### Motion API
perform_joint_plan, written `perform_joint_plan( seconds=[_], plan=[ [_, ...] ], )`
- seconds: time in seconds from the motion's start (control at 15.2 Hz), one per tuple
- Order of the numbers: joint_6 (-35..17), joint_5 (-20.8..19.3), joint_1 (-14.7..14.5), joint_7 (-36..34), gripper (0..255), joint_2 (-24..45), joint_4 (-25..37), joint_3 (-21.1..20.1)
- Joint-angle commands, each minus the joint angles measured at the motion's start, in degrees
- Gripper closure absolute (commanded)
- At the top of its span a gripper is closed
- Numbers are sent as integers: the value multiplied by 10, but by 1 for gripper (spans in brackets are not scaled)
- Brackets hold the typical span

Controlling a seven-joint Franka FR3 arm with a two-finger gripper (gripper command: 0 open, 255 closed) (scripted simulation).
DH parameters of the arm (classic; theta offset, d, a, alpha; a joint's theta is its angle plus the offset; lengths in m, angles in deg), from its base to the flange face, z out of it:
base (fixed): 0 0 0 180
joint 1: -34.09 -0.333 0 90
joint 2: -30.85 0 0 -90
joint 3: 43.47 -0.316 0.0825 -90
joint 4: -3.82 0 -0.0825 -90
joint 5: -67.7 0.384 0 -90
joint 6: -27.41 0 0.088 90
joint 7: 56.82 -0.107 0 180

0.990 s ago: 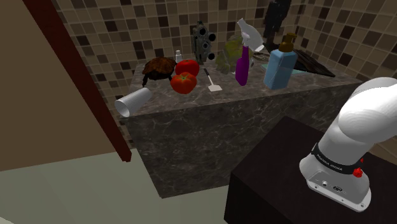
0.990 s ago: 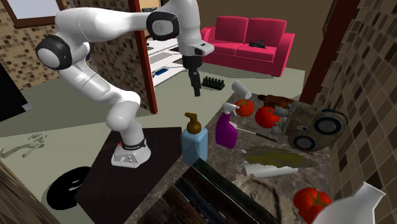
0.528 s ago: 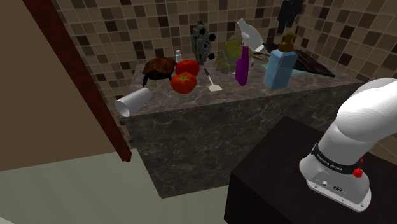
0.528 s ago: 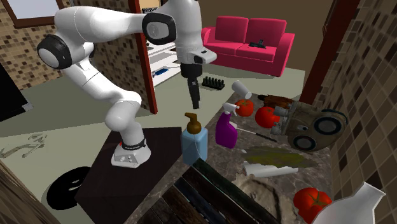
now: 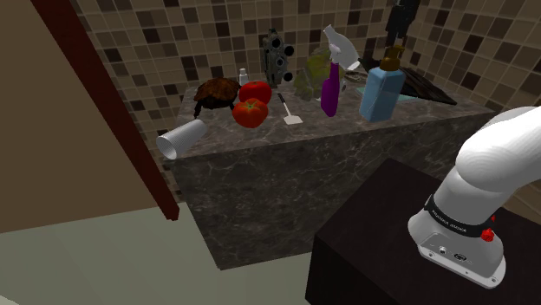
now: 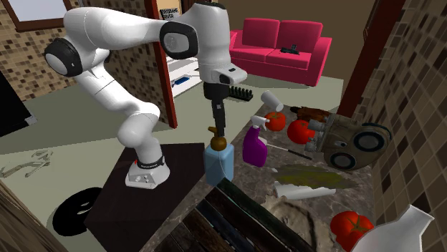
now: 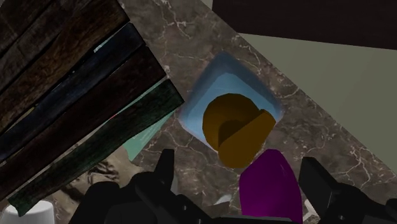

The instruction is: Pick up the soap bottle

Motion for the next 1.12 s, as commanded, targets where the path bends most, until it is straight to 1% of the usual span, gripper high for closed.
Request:
perform_joint_plan(
  seconds=[0.0, 0.13, 0.26, 0.33, 0.92, 1.06],
  plan=[
    [-16, -1, 1, -2, 0, -2, -18, 1],
    [-35, -4, 2, -4, 0, -5, -40, 3],
    [-35, -4, 2, -4, 0, -5, -40, 3],
    [-35, -4, 1, -4, 255, -4, -40, 3],
    [-35, -4, 2, -4, 255, -5, -40, 3],
    [-20, -2, 1, -3, 255, -3, -23, 1]
  ],
)
